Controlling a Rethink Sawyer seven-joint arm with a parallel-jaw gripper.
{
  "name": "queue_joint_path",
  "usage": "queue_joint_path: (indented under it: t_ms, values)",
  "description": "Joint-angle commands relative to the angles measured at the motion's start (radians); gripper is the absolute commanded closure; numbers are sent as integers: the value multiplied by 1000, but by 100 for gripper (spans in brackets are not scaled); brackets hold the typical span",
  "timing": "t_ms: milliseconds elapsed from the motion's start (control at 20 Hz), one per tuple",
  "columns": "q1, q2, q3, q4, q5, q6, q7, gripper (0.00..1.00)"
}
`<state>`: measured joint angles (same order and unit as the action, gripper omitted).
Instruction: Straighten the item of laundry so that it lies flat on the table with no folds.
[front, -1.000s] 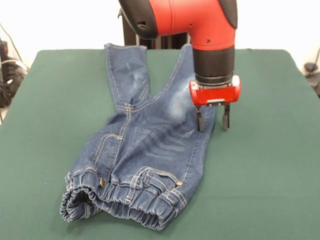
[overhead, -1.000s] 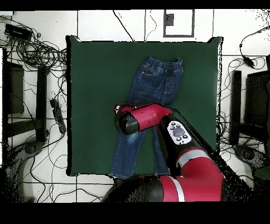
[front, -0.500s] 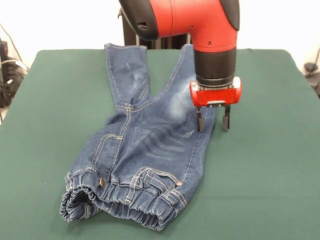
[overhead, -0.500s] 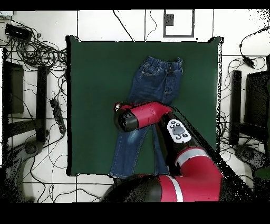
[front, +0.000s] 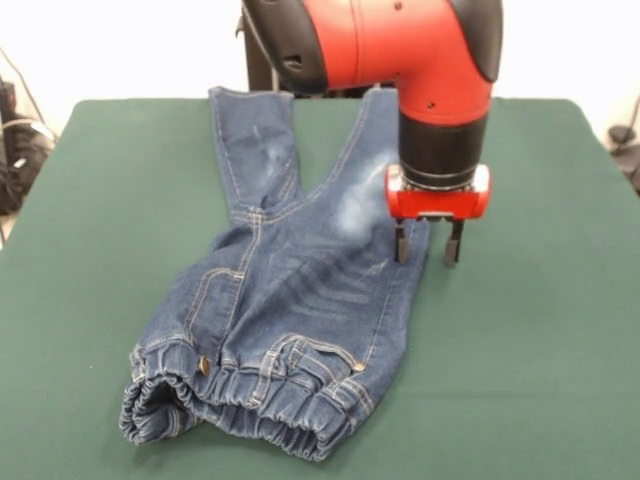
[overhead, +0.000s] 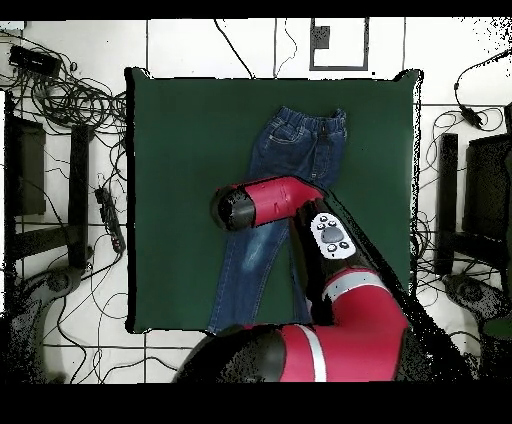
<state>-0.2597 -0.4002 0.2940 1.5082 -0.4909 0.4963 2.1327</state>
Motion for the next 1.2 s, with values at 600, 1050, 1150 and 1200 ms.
queue_joint_path:
  t_ms: [600,1050,1150,1200]
  values:
    - [33,151,-83,28,-60,85,-38,0]
    - [15,162,-68,20,-46,150,-91,100]
    - [11,164,-64,19,-41,162,-101,100]
    - [11,165,-63,17,-40,165,-102,100]
